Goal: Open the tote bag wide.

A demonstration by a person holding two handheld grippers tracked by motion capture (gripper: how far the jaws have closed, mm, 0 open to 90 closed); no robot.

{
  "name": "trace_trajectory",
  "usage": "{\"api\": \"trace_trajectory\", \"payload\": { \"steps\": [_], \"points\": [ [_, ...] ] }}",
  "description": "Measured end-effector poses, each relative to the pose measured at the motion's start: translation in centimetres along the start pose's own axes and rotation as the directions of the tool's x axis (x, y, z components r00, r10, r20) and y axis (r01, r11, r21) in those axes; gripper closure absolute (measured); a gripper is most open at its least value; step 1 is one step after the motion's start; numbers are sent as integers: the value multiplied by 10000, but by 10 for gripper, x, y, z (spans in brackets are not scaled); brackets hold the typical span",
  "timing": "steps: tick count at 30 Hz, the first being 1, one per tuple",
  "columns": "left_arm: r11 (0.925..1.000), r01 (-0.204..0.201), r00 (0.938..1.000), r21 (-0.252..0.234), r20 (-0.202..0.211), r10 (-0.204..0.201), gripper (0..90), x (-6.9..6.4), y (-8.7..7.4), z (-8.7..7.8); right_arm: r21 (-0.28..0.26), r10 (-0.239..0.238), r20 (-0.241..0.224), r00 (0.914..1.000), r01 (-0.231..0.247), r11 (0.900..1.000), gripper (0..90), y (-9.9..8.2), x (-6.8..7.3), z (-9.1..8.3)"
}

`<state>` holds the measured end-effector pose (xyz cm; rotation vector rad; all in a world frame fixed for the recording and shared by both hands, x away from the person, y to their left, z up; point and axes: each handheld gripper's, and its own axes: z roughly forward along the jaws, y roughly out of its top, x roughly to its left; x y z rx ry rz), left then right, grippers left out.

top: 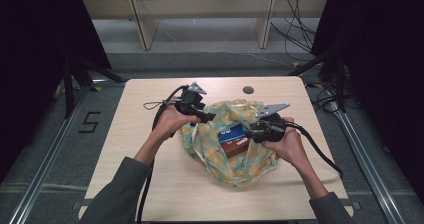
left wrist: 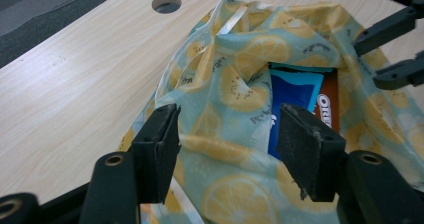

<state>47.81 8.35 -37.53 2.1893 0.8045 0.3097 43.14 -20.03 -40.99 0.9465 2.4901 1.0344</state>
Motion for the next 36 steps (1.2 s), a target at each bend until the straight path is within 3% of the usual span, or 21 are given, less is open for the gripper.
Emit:
{"api": "trace_trajectory", "payload": {
  "steps": [4,5,6,7,8,10,11,14,15,16,17,19,21,24,27,28,29,30,31,32,36],
  "points": [
    [9997,148,9999,-210,-28,-148,381,-2,-12,-10,-129,231,95,9997,-229,9997,592,-7,-2,-1],
    [9994,244,9997,-253,-26,-245,375,-3,-15,-12,99,195,59,9998,-196,9998,589,-8,-4,-3],
    [9994,202,9998,-295,-11,-202,370,-3,-18,-13,-250,284,195,9994,-279,9993,583,-10,-5,0],
    [9991,273,9996,-327,-34,-274,364,-4,-21,-15,166,432,-24,9991,-432,9989,576,-10,-5,-3],
    [9988,356,9993,-334,-65,-359,356,-5,-24,-16,-38,451,188,9988,-450,9990,566,-13,-6,-2],
    [9986,377,9993,-377,-49,-379,346,-7,-29,-19,119,502,93,9987,-503,9987,546,-15,-7,-5],
    [9984,411,9991,-394,-72,-414,340,-9,-32,-21,-215,601,231,9979,-596,9980,537,-17,-7,-3],
    [9983,346,9992,-461,-178,-354,330,-12,-41,-27,89,664,130,9977,-665,9977,521,-19,-9,-11],
    [9981,367,9989,-500,-261,-381,327,-13,-44,-29,-122,893,143,9959,-892,9959,509,-21,-7,-11],
    [9978,410,9987,-523,-270,-425,317,-15,-46,-31,38,758,217,9969,-759,9971,500,-22,-9,-15],
    [9976,373,9988,-578,-304,-391,314,-15,-49,-33,-357,1048,226,9942,-1040,9939,491,-23,-7,-15],
    [9965,530,9979,-646,-331,-552,306,-18,-56,-37,-85,922,193,9956,-920,9957,486,-26,-10,-23],
    [9950,591,9974,-801,-365,-622,301,-20,-62,-40,-474,1018,343,9942,-1001,9938,473,-30,-11,-24],
    [9927,761,9959,-933,-419,-803,289,-24,-74,-44,-533,1309,351,9908,-1289,9902,457,-35,-12,-27],
    [9920,826,9947,-960,-533,-880,287,-26,-83,-46,-214,1102,384,9932,-1094,9938,457,-40,-16,-30],
    [9913,851,9946,-1006,-504,-905,287,-26,-87,-46,-122,1345,379,9902,-1341,9909,457,-42,-16,-31],
    [9905,881,9935,-1056,-621,-950,286,-27,-90,-47,-204,1151,429,9924,-1143,9932,456,-44,-17,-30],
    [9882,1016,9925,-1150,-567,-1086,285,-27,-94,-48,-182,1314,412,9905,-1307,9913,455,-45,-17,-31],
    [9873,1000,9921,-1233,-634,-1084,283,-28,-98,-49,-588,1189,555,9914,-1156,9916,451,-48,-18,-28],
    [9868,1031,9923,-1247,-554,-1107,283,-28,-101,-49,-177,1170,495,9919,-1162,9931,450,-48,-18,-32],
    [9869,972,9924,-1286,-626,-1059,273,-29,-110,-51,-271,1281,503,9905,-1269,9915,441,-53,-18,-35]
  ]
}}
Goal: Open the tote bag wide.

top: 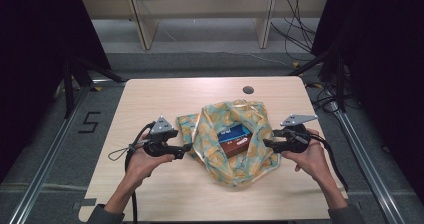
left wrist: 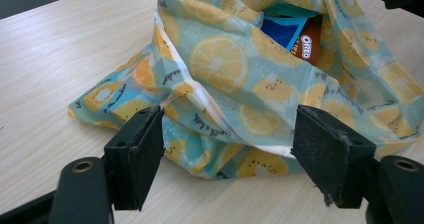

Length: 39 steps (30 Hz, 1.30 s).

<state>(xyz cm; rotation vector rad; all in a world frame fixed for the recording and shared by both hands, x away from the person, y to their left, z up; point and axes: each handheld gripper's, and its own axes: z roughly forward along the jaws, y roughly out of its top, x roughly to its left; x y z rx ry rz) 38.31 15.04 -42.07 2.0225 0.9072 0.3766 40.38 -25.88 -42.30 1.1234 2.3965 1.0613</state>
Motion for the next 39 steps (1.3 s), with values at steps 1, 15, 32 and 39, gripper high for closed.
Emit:
{"api": "trace_trajectory", "payload": {
  "steps": [1,15,32,39],
  "points": [
    [9999,100,9999,-18,-29,-100,271,0,-2,0,-72,-44,34,10000,44,10000,436,-1,-1,0],
    [9990,446,9985,25,-307,-445,256,-1,-33,-9,-72,296,204,9994,-295,9995,399,-21,-3,-9],
    [9985,545,9973,87,-504,-540,251,-3,-72,-20,-115,362,420,9985,-357,9993,373,-49,-7,-14],
    [9975,662,9967,261,-492,-649,248,-4,-84,-22,-75,489,296,9984,-487,9988,365,-54,-2,-17]
  ]
}}
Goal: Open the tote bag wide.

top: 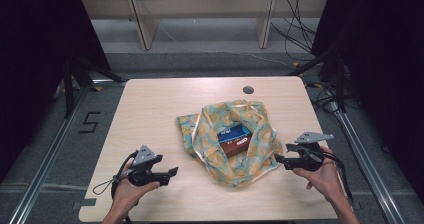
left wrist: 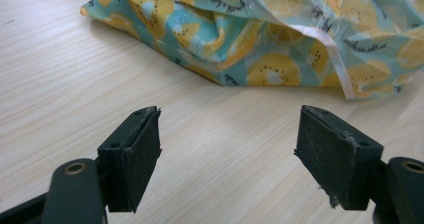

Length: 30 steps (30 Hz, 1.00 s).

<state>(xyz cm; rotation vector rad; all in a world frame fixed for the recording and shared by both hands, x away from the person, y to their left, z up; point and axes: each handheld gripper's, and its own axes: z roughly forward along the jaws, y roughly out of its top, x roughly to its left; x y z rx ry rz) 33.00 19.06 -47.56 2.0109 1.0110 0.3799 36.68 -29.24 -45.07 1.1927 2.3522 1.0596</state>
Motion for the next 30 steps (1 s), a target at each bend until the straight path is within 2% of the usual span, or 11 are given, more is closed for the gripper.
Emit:
{"api": "trace_trajectory", "payload": {
  "steps": [4,5,10,11,12,14,17,18,28,29,30],
  "points": [
    [9996,217,9997,-205,-54,-218,244,-5,-6,3,-69,-131,-204,9997,130,9999,362,-6,0,1],
    [9998,25,10000,172,40,-26,243,-3,-7,2,9,303,-78,9995,-303,9995,362,-7,5,-2],
    [9998,-91,10000,152,36,91,234,-8,-11,3,-255,53,-133,9999,-56,9997,344,-12,4,-4],
    [9998,-147,9999,127,17,147,229,-8,-12,3,-152,352,-101,9993,-353,9993,343,-14,7,-5],
    [9996,-219,9998,173,13,219,228,-9,-12,3,-179,32,-265,9996,-36,9998,341,-16,6,-3],
    [9999,-101,9999,121,62,101,225,-12,-15,5,-15,319,-170,9993,-319,9995,340,-19,10,-4],
    [9999,-149,9999,81,3,148,217,-16,-18,7,85,108,-207,9997,-106,9999,336,-24,12,-4],
    [9987,-416,9991,301,90,414,212,-15,-19,7,-58,-60,-291,9996,59,10000,336,-26,12,-4],
    [9994,-208,9996,261,219,202,157,-26,-24,8,-166,-128,-714,9974,117,9998,308,-49,21,-12],
    [9993,-236,9995,295,229,229,157,-27,-25,8,-79,178,-620,9979,-184,9998,308,-53,25,-13],
    [9991,-301,9994,292,201,296,157,-29,-25,7,-62,-39,-587,9983,35,10000,308,-56,25,-14]
  ]
}}
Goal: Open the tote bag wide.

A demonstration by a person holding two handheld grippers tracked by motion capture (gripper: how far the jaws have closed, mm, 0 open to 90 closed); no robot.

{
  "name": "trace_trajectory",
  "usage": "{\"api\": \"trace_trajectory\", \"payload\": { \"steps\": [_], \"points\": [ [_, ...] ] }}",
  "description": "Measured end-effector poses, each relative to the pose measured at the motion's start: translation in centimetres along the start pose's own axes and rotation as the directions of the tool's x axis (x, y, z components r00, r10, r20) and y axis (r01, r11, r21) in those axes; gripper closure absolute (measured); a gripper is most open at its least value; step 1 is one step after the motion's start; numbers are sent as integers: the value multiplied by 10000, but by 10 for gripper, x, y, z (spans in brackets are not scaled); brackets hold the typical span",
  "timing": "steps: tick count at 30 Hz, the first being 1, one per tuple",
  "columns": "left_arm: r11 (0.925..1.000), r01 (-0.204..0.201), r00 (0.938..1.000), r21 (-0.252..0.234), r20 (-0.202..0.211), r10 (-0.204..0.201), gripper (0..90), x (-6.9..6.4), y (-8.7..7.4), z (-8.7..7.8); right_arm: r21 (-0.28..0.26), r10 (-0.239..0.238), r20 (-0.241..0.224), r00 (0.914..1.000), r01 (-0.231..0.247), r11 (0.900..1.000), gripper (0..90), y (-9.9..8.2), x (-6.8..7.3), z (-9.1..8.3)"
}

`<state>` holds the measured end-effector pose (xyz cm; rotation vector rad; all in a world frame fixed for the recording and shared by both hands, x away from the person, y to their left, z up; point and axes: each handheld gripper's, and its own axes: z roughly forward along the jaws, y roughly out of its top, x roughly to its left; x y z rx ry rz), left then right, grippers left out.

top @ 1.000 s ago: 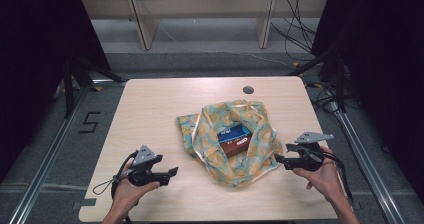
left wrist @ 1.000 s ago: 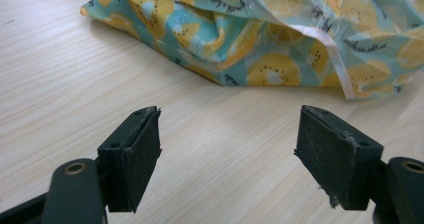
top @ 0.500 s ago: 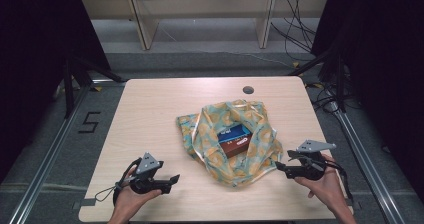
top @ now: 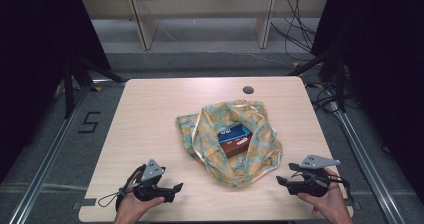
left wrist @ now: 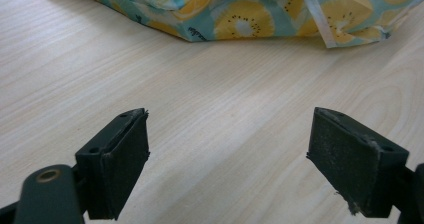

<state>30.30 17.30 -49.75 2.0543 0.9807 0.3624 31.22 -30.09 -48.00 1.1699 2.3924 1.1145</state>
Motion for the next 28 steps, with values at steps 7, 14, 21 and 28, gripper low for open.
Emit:
{"api": "trace_trajectory", "payload": {
  "steps": [7,14,21,28],
  "points": [
    [9996,-105,9998,266,142,101,157,-8,-4,2,236,-375,51,9993,374,9990,308,-17,6,-3],
    [9975,-470,9988,528,135,463,157,-7,-4,3,556,-151,-103,9998,157,9983,308,-26,10,-4],
    [9969,-466,9989,636,77,462,157,-7,-5,5,709,-114,-490,9987,148,9974,308,-26,8,-2],
    [9952,-226,9996,956,-139,240,157,-3,-6,8,792,100,-168,9998,-86,9968,308,-27,11,-3]
  ]
}}
